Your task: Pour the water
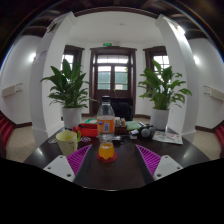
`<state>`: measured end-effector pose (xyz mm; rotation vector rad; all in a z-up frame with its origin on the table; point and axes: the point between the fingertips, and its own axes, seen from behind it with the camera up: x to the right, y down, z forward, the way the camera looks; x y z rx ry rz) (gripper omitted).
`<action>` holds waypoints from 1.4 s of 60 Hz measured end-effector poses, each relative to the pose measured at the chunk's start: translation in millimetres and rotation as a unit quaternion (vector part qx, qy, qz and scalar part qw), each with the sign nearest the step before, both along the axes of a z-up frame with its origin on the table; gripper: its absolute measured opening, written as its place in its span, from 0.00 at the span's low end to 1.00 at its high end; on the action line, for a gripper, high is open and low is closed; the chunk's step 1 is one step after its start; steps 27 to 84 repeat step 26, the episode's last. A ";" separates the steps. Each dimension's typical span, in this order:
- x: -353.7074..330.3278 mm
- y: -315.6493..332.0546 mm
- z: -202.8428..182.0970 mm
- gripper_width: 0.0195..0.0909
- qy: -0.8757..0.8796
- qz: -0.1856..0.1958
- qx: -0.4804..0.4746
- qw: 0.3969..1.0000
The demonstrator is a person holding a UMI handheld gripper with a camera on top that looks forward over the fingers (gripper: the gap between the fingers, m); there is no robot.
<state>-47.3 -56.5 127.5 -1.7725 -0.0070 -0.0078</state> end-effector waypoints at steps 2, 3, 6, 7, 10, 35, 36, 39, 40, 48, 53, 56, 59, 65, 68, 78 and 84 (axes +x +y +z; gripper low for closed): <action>2.7 -8.2 4.0 0.93 -0.003 -0.003 0.003 1.000; 3.1 -11.0 5.5 0.93 -0.003 -0.004 0.005 1.000; 3.0 -19.7 9.3 0.93 0.001 -0.003 0.006 1.000; 3.2 -22.0 10.0 0.93 0.003 -0.002 0.006 1.000; 4.3 -28.6 13.7 0.93 0.005 -0.002 0.008 1.000; 13.4 -48.9 32.3 0.92 0.011 -0.015 0.035 0.999; 13.4 -48.9 32.3 0.92 0.011 -0.015 0.035 0.999; 13.4 -48.9 32.3 0.92 0.011 -0.015 0.035 0.999; 13.4 -48.9 32.3 0.92 0.011 -0.015 0.035 0.999; 13.4 -48.9 32.3 0.92 0.011 -0.015 0.035 0.999; 13.4 -48.9 32.3 0.92 0.011 -0.015 0.035 0.999; 13.4 -48.9 32.3 0.92 0.011 -0.015 0.035 0.999; 13.4 -48.9 32.3 0.92 0.011 -0.015 0.035 0.999; 13.4 -48.9 32.3 0.92 0.011 -0.015 0.035 0.999; 13.4 -48.9 32.3 0.92 0.011 -0.015 0.035 0.999; 13.4 -48.9 32.3 0.92 0.011 -0.015 0.035 0.999; 13.4 -48.9 32.3 0.92 0.011 -0.015 0.035 0.999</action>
